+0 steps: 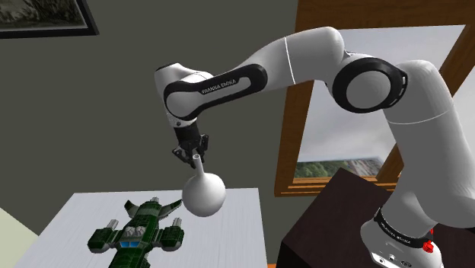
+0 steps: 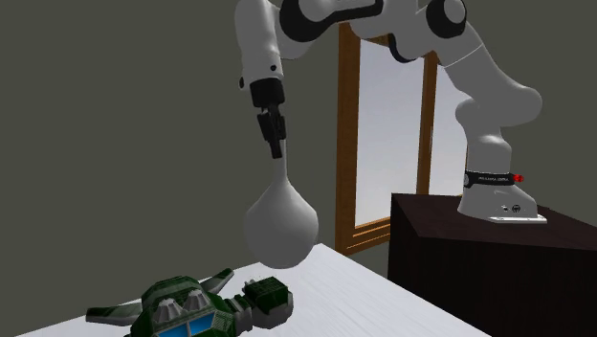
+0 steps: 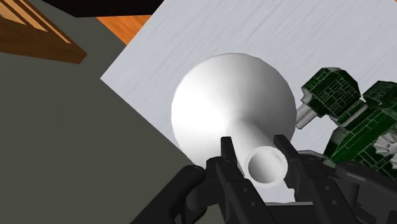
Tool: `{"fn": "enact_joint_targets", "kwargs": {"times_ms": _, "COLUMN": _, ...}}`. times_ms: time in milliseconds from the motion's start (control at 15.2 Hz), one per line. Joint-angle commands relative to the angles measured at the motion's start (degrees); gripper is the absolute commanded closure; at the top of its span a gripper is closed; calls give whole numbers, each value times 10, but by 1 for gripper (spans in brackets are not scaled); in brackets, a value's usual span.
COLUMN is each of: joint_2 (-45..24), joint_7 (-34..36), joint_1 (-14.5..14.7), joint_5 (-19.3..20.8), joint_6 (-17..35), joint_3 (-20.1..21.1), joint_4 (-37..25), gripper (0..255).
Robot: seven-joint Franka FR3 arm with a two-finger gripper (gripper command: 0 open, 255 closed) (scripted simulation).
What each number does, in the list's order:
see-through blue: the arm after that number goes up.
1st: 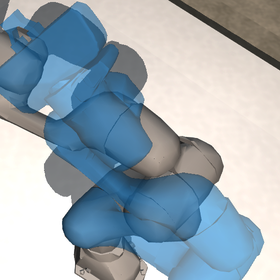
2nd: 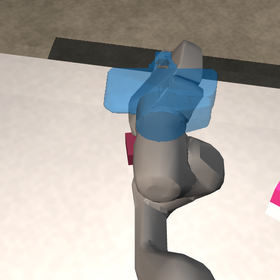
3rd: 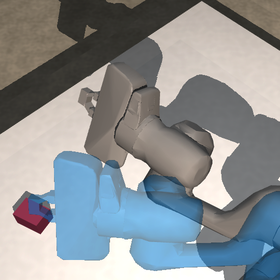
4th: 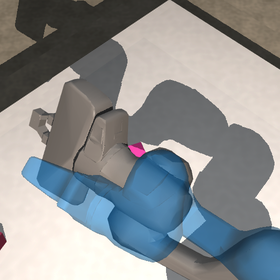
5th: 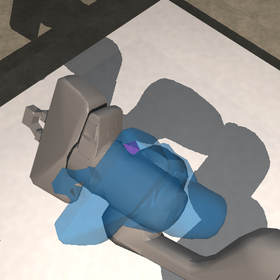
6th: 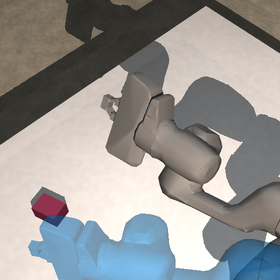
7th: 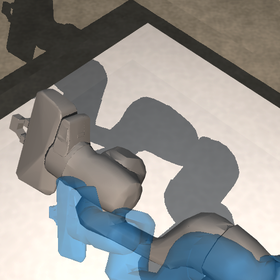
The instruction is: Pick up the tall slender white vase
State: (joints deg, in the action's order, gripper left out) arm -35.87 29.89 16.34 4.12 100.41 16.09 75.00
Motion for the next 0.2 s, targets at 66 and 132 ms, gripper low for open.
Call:
{"fn": "enact_joint_targets", "kwargs": {"times_ms": 66, "joint_2": 7, "joint_7": 1, "joint_1": 0, "joint_5": -1, "joint_6": -12, "joint_3": 1, "joint_4": -6, "gripper": 255}}
{"fn": "enact_joint_targets", "kwargs": {"times_ms": 132, "joint_2": 7, "joint_7": 1, "joint_1": 0, "joint_5": -1, "joint_6": -12, "joint_3": 1, "joint_4": -6, "gripper": 255}}
